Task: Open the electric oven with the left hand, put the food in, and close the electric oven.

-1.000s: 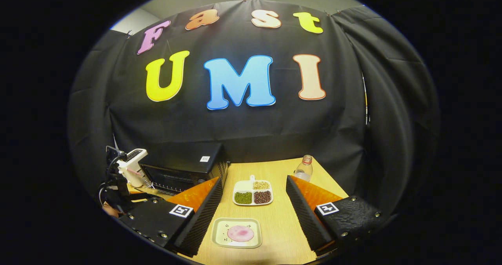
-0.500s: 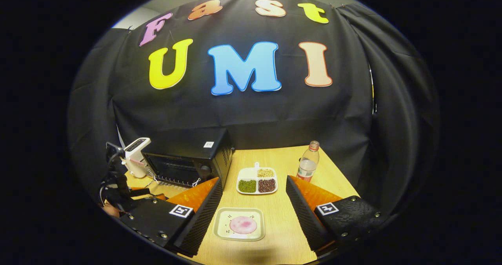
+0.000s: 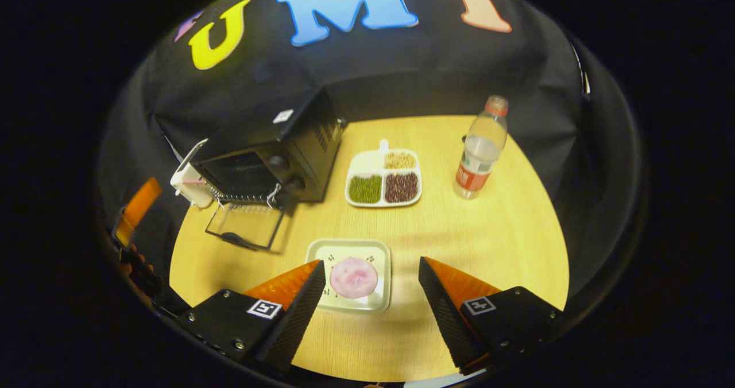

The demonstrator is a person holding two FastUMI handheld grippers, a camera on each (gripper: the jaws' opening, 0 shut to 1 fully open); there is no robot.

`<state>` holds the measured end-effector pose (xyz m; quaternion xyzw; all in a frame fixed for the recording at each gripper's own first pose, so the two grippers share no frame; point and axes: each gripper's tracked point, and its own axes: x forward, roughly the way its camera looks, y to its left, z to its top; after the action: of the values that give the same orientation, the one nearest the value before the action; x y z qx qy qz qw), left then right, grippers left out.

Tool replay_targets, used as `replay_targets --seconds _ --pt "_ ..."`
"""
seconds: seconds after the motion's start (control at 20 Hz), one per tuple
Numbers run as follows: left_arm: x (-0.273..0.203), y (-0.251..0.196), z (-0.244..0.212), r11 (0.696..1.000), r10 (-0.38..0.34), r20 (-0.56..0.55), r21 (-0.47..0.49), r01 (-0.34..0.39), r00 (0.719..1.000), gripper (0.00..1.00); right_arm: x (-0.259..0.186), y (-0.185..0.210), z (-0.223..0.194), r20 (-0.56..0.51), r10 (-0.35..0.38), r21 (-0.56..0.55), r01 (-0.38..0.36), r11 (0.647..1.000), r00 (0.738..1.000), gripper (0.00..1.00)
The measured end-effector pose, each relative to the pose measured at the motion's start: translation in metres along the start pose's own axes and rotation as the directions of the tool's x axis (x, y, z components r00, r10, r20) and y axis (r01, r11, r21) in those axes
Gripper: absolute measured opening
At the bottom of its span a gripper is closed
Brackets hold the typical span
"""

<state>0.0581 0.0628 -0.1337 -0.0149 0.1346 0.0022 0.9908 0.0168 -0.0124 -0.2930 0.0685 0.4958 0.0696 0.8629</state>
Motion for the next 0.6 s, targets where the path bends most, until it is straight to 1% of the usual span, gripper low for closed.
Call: replay_targets --seconds 0.1,0.2,0.3,0.35,0.45,0.55,0.6 --pt "-0.018 0.002 0.020 1.000 0.014 0.045 -0.015 -0.013 0.999 0.94 0.019 -0.009 -0.014 -0.110 0.000 0.031 0.004 1.000 0.994 0.99" --pt "-0.032 0.004 0.035 0.999 0.023 0.075 -0.032 -0.020 0.997 0.91 0.039 -0.021 -0.028 -0.209 -0.018 0.050 0.029 0.998 0.978 0.99" --pt "-0.043 0.012 0.041 0.998 0.043 0.089 -0.040 -0.039 0.995 1.00 0.060 -0.029 -0.037 -0.276 -0.045 0.059 0.064 0.996 0.960 0.99" --pt "-0.047 0.018 0.040 0.998 0.058 0.090 -0.040 -0.055 0.994 0.95 0.068 -0.033 -0.039 -0.306 -0.061 0.056 0.082 0.995 0.950 0.99" --pt "-0.056 0.029 0.037 0.996 0.086 0.082 -0.045 -0.083 0.993 1.00 0.083 -0.041 -0.042 -0.342 -0.098 0.033 0.116 0.993 0.934 0.99" --pt "-0.065 0.041 0.032 0.993 0.114 0.070 -0.052 -0.110 0.991 1.00 0.095 -0.047 -0.045 -0.363 -0.135 -0.012 0.141 0.990 0.922 0.99" --pt "-0.068 0.046 0.030 0.991 0.128 0.066 -0.056 -0.124 0.990 0.91 0.099 -0.050 -0.047 -0.374 -0.157 -0.039 0.154 0.987 0.914 0.99"
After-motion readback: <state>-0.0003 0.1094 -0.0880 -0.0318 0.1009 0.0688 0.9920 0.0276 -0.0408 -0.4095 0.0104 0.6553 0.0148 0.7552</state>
